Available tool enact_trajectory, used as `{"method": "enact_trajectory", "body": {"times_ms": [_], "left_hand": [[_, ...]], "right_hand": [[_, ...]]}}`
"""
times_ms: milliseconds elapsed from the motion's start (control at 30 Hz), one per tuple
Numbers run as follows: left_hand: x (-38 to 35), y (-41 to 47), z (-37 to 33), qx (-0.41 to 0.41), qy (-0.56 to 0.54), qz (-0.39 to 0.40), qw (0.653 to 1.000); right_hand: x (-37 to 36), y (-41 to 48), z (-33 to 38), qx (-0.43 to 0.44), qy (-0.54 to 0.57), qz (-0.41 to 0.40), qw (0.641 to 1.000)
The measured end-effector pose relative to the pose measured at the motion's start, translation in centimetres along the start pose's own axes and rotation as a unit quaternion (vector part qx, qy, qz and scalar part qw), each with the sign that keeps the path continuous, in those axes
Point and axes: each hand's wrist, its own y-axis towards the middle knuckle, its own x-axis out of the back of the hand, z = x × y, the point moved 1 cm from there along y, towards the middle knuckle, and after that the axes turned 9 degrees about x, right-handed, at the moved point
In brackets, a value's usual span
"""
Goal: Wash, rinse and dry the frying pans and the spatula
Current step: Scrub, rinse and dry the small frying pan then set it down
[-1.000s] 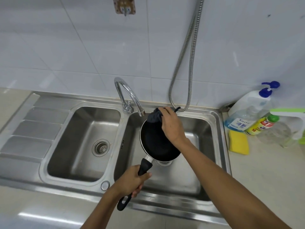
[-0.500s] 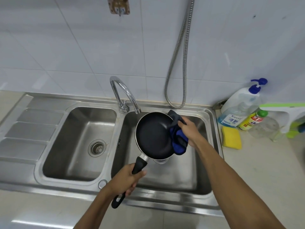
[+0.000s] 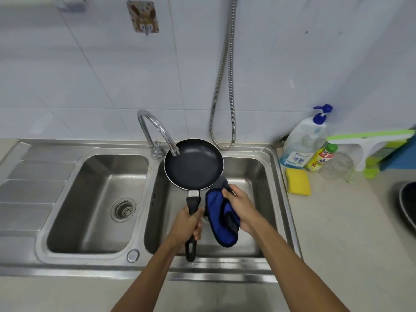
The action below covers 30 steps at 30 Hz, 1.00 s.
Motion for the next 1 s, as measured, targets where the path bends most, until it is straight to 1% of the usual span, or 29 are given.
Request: {"method": "enact_trajectory", "body": {"times_ms": [133, 200, 267, 333, 400, 433, 567, 667, 733, 800, 867, 900, 967, 1000], "left_hand": [[-0.5, 0.5, 1.2, 0.012, 0.04, -0.028, 0.999], [-0.4, 0.4, 2.5, 0.021, 0.06, -0.047, 0.997], [-0.7, 0.2, 3.5, 0.024, 0.052, -0.055, 0.997], [-1.3, 0.1, 4.1, 0.021, 0.032, -0.061, 0.997], [-2.2, 0.2, 4.3, 0.017, 0.027, -0.06, 0.998], [-2.7, 0.2, 4.4, 0.013, 0.025, -0.059, 0.998], [-4.9, 0.3, 4.5, -0.004, 0.003, -0.059, 0.998], [-6.8, 0.5, 4.7, -0.005, -0.004, -0.052, 0.999], [-8.0, 0.7, 4.8, 0.004, -0.012, -0.045, 0.999], [-9.1, 0.6, 5.0, 0.012, -0.012, -0.039, 0.999], [-10.1, 0.4, 5.2, 0.016, -0.007, -0.031, 0.999], [-10.5, 0.3, 5.3, 0.017, -0.006, -0.028, 0.999], [-11.3, 0.0, 5.5, 0.02, -0.011, -0.027, 0.999], [-11.5, 0.0, 5.6, 0.023, -0.015, -0.028, 0.999]], "right_hand": [[0.8, -2.4, 1.6, -0.003, 0.02, 0.077, 0.997], [1.7, -3.6, 2.8, 0.014, 0.027, 0.096, 0.995], [3.3, -4.8, 3.8, 0.04, -0.002, 0.078, 0.996], [5.8, -5.8, 4.0, 0.081, -0.092, 0.029, 0.992], [8.7, -7.1, 3.7, 0.121, -0.218, -0.021, 0.968], [10.1, -7.8, 3.5, 0.131, -0.262, -0.048, 0.955], [14.5, -11.4, 2.7, 0.142, -0.365, -0.126, 0.911], [17.2, -13.2, 0.9, 0.165, -0.464, -0.17, 0.854], [18.6, -13.7, -0.5, 0.162, -0.502, -0.194, 0.827], [19.4, -13.9, -2.3, 0.135, -0.526, -0.205, 0.814], [19.8, -14.3, -4.7, 0.085, -0.558, -0.192, 0.803], [20.1, -14.5, -6.2, 0.059, -0.589, -0.177, 0.786], [20.9, -14.5, -8.9, 0.021, -0.657, -0.141, 0.74], [21.0, -14.4, -9.5, -0.001, -0.672, -0.134, 0.728]]}}
